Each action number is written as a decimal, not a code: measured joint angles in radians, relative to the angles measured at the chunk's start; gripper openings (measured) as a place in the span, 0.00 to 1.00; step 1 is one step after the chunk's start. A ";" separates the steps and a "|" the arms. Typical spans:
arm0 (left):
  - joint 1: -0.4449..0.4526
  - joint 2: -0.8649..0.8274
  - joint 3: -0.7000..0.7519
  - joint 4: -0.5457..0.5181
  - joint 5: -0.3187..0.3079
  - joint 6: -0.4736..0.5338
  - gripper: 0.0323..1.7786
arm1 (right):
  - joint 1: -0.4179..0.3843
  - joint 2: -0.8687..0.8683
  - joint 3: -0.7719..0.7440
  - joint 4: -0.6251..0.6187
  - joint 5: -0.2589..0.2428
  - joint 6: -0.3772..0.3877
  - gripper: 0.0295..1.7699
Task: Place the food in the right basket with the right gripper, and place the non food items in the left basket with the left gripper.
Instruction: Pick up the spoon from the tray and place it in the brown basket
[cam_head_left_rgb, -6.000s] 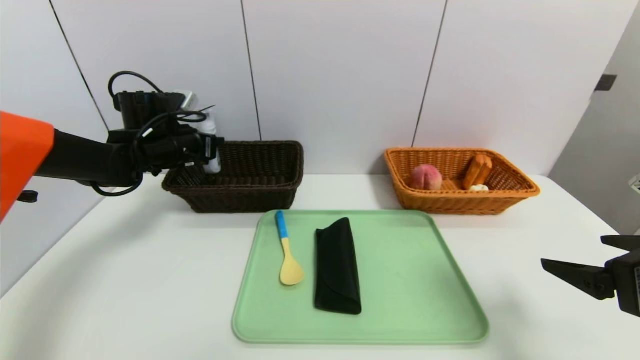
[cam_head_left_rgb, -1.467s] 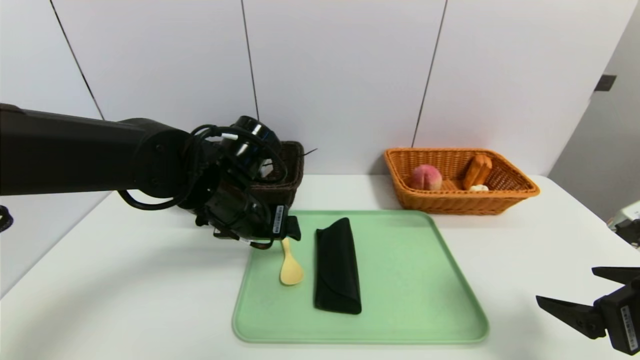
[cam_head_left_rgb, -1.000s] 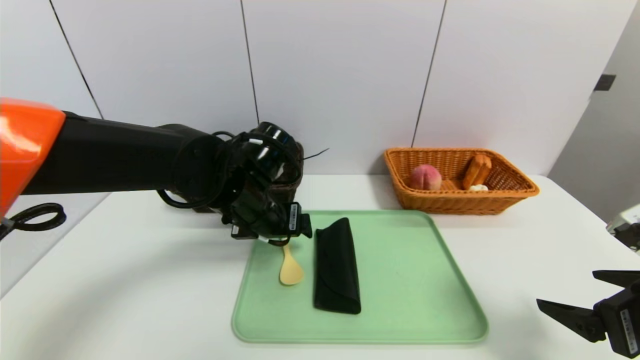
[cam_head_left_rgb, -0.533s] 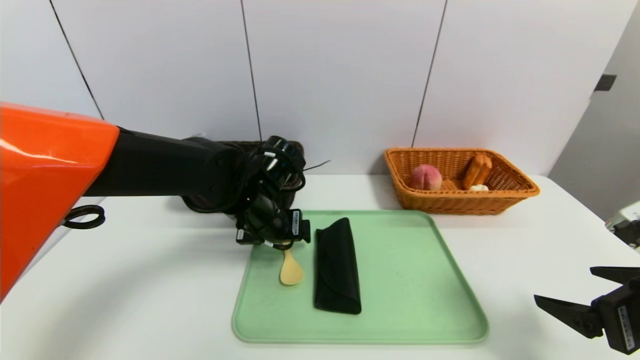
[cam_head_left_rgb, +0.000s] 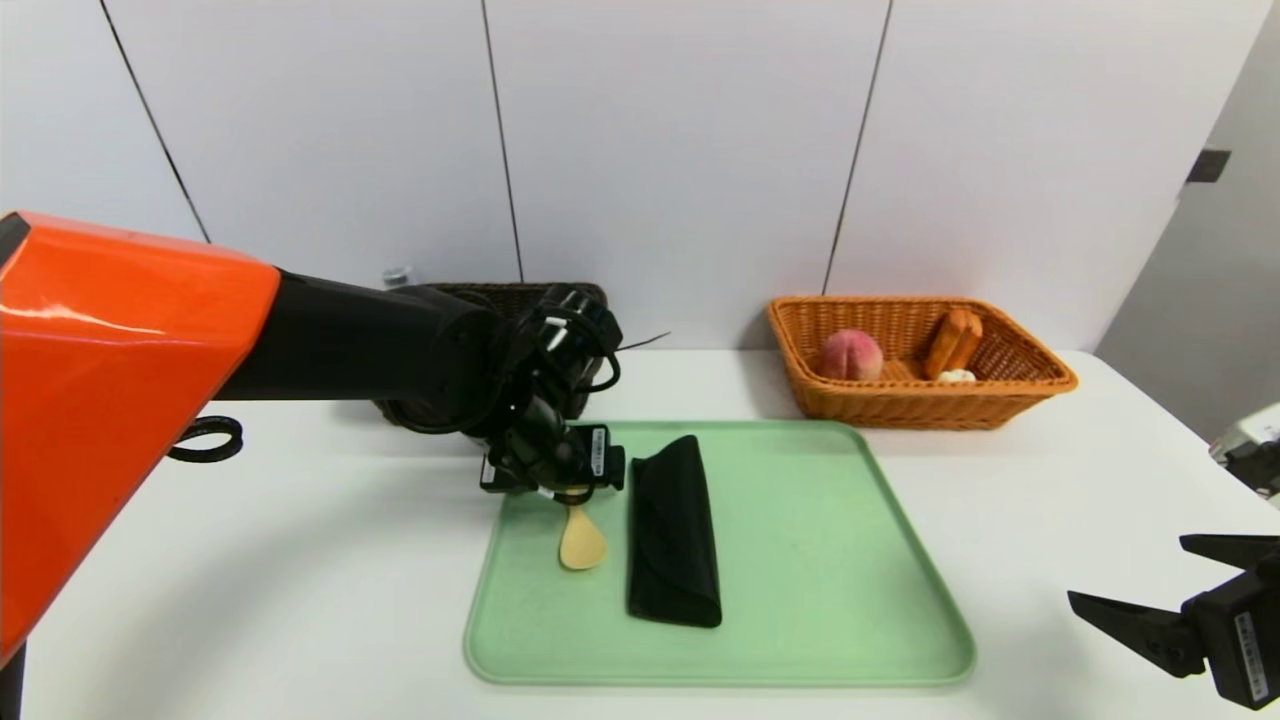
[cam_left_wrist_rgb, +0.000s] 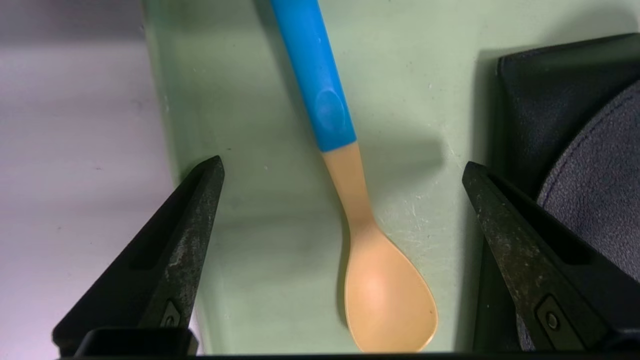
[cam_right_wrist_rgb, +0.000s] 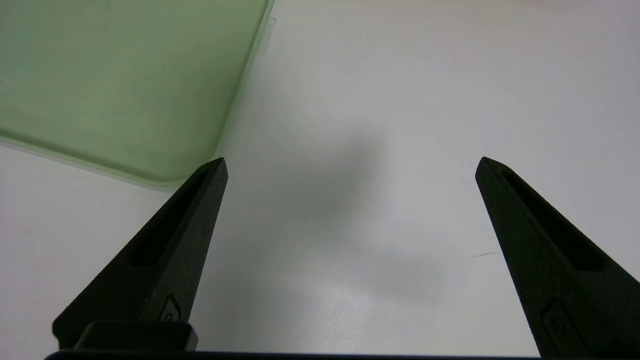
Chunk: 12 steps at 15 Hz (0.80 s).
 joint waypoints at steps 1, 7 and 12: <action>0.000 0.003 -0.004 0.000 0.004 0.000 0.95 | 0.000 0.000 0.000 0.000 0.000 0.000 0.97; 0.000 0.011 -0.006 0.000 0.045 0.001 0.95 | 0.000 0.000 -0.001 0.000 0.000 0.001 0.97; 0.000 0.013 -0.004 0.011 0.052 0.007 0.53 | 0.000 -0.001 -0.001 0.000 0.000 0.002 0.97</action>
